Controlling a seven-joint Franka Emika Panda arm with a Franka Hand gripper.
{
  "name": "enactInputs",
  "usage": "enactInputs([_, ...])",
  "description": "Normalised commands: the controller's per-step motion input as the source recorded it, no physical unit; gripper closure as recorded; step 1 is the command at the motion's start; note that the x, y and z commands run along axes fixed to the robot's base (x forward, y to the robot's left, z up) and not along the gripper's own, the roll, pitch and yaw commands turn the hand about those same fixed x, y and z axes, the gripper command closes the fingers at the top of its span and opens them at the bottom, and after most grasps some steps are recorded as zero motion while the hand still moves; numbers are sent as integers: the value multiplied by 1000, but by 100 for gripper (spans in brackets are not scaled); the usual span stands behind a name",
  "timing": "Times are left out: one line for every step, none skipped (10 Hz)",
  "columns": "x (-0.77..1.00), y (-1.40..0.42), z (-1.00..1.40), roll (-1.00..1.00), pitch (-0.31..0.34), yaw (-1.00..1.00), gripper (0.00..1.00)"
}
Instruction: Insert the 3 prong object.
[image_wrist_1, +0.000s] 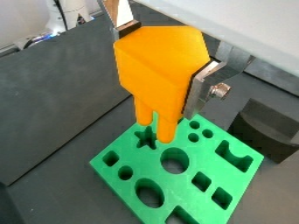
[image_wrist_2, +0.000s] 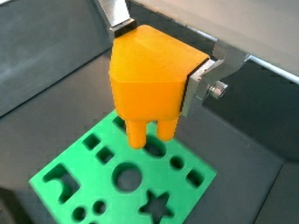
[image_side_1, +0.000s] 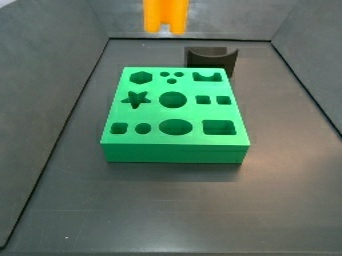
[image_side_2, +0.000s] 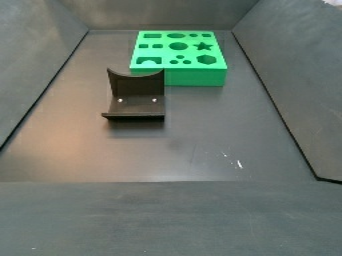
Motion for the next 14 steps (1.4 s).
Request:
enactInputs([306,583,-1000,97,36,-123,100])
enactInputs([337,477,-940,84,41,-103,100])
enactInputs([389,394,-900,76,50,-54,100])
enactInputs([429,426,-891,51,51,-43,100])
enactInputs([391,420,-877,46,43,-43,100])
enactInputs([394,429,-820,4,31,-69,100])
enactInputs([349,386,-746,0,17,-91,100])
enactInputs([209,317,-614,0,0,-131,100])
enactInputs([20,369,-380,0,0,-163,100])
enactInputs([0,394,-83,-73,17,-189,100])
enactInputs([-220,320,-23,-50,17,-169,100])
enactInputs([-366,214,-146,4,0,-251,100])
enactInputs([-429,80,-254,96,0,-249,100])
enactInputs([-434,74,-191,46,0,-251,100])
